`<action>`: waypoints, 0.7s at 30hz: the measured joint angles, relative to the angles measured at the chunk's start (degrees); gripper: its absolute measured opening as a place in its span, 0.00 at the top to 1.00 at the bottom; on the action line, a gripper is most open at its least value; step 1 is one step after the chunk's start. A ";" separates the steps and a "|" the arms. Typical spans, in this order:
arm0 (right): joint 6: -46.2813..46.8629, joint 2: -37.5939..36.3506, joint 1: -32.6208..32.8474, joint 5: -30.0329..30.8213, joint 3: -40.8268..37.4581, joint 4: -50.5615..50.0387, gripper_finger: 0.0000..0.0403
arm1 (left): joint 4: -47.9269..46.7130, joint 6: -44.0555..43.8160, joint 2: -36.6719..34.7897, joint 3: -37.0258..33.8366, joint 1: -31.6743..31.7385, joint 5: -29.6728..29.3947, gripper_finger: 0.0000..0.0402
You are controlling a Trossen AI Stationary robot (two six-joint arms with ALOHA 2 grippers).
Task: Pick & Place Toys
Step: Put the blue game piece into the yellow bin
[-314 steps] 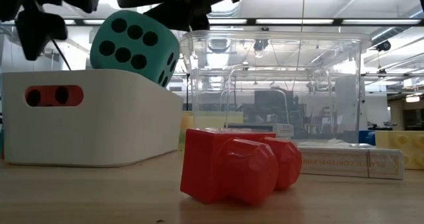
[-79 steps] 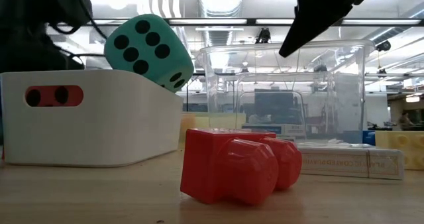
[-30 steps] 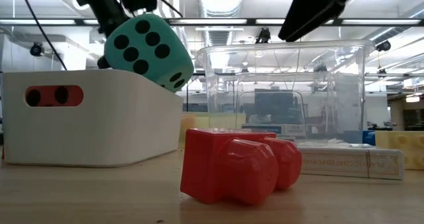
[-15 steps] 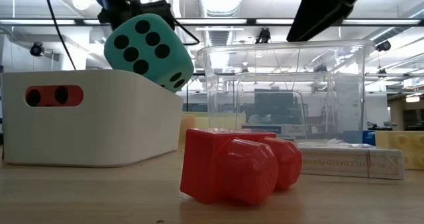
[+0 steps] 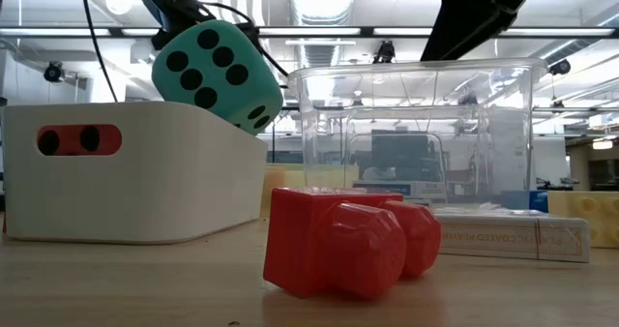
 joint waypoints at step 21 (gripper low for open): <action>0.42 0.02 0.00 -0.37 -1.79 0.13 0.35 | 0.37 -0.22 0.26 -0.43 -0.09 0.85 0.63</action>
